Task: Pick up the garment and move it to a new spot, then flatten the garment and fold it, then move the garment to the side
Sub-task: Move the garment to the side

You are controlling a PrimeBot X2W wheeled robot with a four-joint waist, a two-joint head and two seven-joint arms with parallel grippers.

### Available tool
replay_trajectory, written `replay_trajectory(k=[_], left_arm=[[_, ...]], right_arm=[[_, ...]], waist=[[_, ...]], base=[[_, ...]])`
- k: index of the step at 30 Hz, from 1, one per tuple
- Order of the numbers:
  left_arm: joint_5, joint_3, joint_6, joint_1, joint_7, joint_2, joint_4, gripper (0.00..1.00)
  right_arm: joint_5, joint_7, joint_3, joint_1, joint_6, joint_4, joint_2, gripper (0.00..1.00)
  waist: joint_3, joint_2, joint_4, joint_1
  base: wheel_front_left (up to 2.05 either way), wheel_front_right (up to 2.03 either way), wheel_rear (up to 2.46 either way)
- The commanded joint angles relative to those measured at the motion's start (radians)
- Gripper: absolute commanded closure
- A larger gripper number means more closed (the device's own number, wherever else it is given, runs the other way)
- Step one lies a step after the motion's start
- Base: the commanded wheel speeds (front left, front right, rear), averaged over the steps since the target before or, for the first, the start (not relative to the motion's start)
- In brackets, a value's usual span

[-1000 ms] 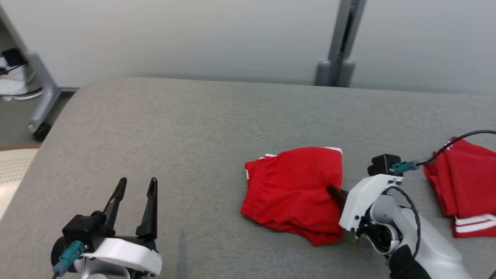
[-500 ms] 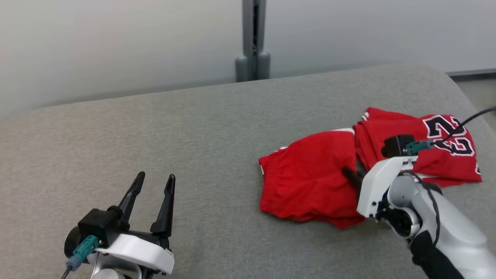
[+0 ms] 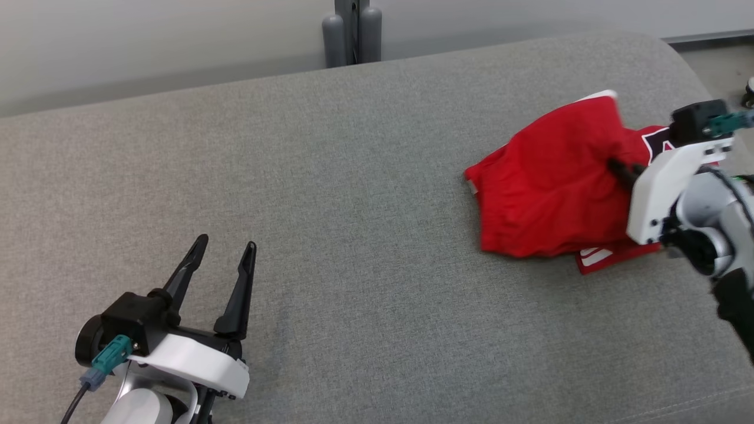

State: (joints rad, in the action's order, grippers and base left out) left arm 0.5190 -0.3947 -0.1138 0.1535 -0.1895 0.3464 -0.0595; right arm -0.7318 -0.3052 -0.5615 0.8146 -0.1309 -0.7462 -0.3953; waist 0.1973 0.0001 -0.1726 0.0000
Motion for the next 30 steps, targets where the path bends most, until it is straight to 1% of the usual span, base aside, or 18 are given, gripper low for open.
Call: replay_trajectory(k=[1,7,9,11,12,13,14,15,19,23,25,28,30], left_arm=[[-0.007,0.005,0.005,0.021,0.002,0.011,0.007,0.00],[-0.010,0.003,0.006,0.039,0.016,0.022,0.024,0.00],[-0.009,0.004,0.005,0.043,0.019,0.026,0.028,0.00],[-0.007,0.005,0.005,0.045,0.021,0.030,0.031,0.00],[-0.005,0.006,0.006,0.046,0.021,0.032,0.032,0.00],[-0.004,0.007,0.007,0.048,0.022,0.034,0.032,0.00],[-0.002,0.007,0.006,0.049,0.023,0.035,0.032,0.00],[0.000,0.007,0.005,0.052,0.024,0.034,0.032,0.00],[0.004,0.002,0.003,0.059,0.019,0.024,0.025,0.00],[0.013,0.001,-0.003,0.037,0.006,0.011,0.010,0.00],[0.020,0.003,-0.008,0.023,-0.003,0.004,0.000,0.00],[0.027,0.009,-0.014,0.008,-0.016,-0.004,-0.015,0.00],[0.031,0.013,-0.019,0.003,-0.018,-0.006,-0.017,0.00]], right_arm=[[0.013,-0.005,0.002,0.017,0.000,-0.012,-0.030,1.00],[0.039,-0.018,0.026,0.040,0.000,-0.079,-0.094,1.00],[0.065,-0.003,0.028,0.042,0.000,-0.108,-0.103,1.00],[0.091,0.016,0.035,0.047,0.000,-0.144,-0.096,1.00],[0.101,0.029,0.039,0.052,0.000,-0.164,-0.090,0.86],[0.111,0.045,0.046,0.057,0.000,-0.181,-0.083,0.64],[0.122,0.060,0.053,0.062,0.000,-0.203,-0.077,0.26],[0.138,0.079,0.060,0.066,0.000,-0.230,-0.071,0.00],[0.202,0.155,0.094,0.086,0.000,-0.332,-0.057,0.00],[0.255,0.242,0.133,0.109,0.000,-0.409,-0.045,0.00],[0.268,0.284,0.150,0.112,0.000,-0.422,-0.029,0.00],[0.273,0.344,0.165,0.098,0.000,-0.404,-0.015,0.00],[0.268,0.360,0.169,0.089,0.000,-0.391,-0.007,0.00]], waist=[[0.022,-0.0001,0.001,0.0000],[0.057,-0.0001,0.012,0.0000],[0.065,-0.0001,0.014,0.0000],[0.073,-0.0001,0.016,0.0000],[0.075,-0.0001,0.018,0.0000],[0.077,-0.0001,0.020,0.0000],[0.077,-0.0001,0.022,0.0000],[0.077,-0.0001,0.024,0.0000],[0.063,-0.0001,0.037,0.0000],[0.025,-0.0001,0.044,0.0000],[-0.002,-0.0001,0.045,0.0000],[-0.052,-0.0001,0.048,0.0000],[-0.066,-0.0001,0.050,0.0000]], base=[[0.00,0.00,0.00],[0.00,0.00,0.00],[0.00,0.00,0.00],[0.00,0.00,0.00],[0.00,0.00,0.00],[0.00,0.00,0.00],[0.00,0.00,0.00],[0.00,0.00,0.00],[0.00,0.00,0.00],[0.00,0.00,0.00],[0.00,0.00,0.00],[0.00,0.00,0.00],[0.00,0.00,0.00]])
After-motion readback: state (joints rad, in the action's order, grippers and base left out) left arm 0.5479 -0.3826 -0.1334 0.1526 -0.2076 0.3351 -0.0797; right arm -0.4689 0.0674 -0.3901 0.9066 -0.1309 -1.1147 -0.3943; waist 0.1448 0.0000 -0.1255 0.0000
